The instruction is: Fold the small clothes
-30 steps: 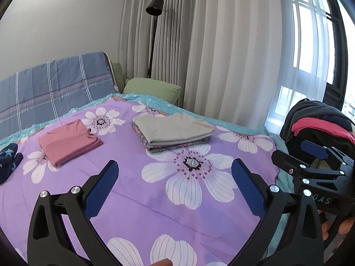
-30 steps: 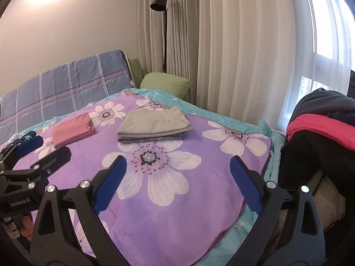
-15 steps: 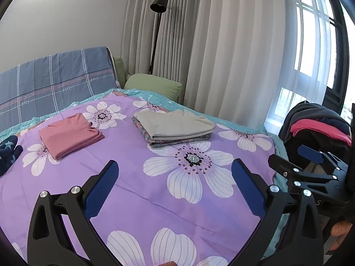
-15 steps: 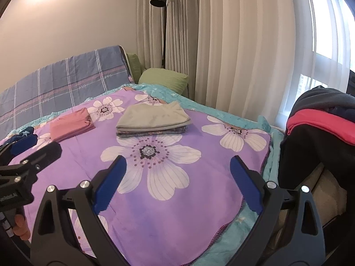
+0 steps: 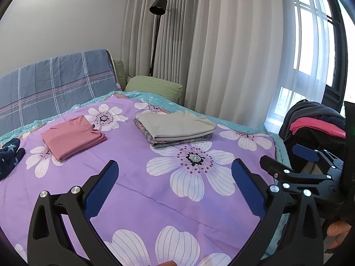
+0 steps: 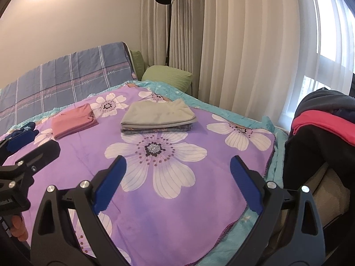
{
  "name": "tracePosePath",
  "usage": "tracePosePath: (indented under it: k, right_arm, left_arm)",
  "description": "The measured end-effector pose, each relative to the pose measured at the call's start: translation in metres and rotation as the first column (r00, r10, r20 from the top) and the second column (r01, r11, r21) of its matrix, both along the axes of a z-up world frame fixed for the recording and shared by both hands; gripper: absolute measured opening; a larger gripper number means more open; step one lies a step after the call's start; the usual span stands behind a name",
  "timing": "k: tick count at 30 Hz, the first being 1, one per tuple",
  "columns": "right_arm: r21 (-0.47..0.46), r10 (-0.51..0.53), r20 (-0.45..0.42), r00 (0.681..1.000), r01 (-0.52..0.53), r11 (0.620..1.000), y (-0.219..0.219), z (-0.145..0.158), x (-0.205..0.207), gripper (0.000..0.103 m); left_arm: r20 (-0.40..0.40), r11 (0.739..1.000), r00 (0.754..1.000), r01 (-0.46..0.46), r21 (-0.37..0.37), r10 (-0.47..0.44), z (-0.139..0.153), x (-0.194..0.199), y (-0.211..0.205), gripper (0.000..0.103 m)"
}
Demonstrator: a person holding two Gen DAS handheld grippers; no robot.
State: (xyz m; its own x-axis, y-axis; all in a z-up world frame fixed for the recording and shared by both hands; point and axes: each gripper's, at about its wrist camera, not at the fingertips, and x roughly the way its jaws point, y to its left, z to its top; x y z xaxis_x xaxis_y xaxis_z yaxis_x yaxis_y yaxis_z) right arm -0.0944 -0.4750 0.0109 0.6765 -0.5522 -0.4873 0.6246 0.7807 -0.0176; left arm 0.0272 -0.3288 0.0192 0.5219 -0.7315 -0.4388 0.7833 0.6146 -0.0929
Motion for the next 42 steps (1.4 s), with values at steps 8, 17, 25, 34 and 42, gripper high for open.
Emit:
tracePosePath:
  k: [8, 17, 25, 34, 42]
  right_arm:
    - [-0.002, -0.010, -0.004, 1.000, 0.010, 1.000, -0.001, 0.000, 0.001, 0.096]
    - [0.012, -0.021, -0.016, 1.000, 0.022, 1.000, -0.006, -0.006, 0.000, 0.096]
    - [0.007, -0.013, -0.015, 1.000, 0.013, 1.000, -0.005, -0.006, 0.001, 0.096]
    - [0.014, -0.019, -0.019, 1.000, 0.019, 1.000, -0.008, -0.008, 0.003, 0.096]
    - [0.019, -0.016, -0.027, 1.000, 0.016, 1.000, -0.010, -0.010, 0.003, 0.096]
  left_arm:
    - [0.010, 0.999, 1.000, 0.029, 0.022, -0.030, -0.001, -0.005, -0.008, 0.102]
    - [0.004, 1.000, 1.000, 0.011, 0.011, -0.011, -0.005, -0.005, -0.005, 0.102]
    - [0.055, 1.000, 0.998, -0.012, 0.018, 0.011, -0.003, -0.011, -0.004, 0.102]
    - [0.052, 1.000, 0.999, 0.007, 0.011, -0.007, -0.003, -0.012, -0.002, 0.102]
    - [0.055, 0.999, 0.998, 0.022, 0.025, -0.023, -0.005, -0.016, -0.005, 0.102]
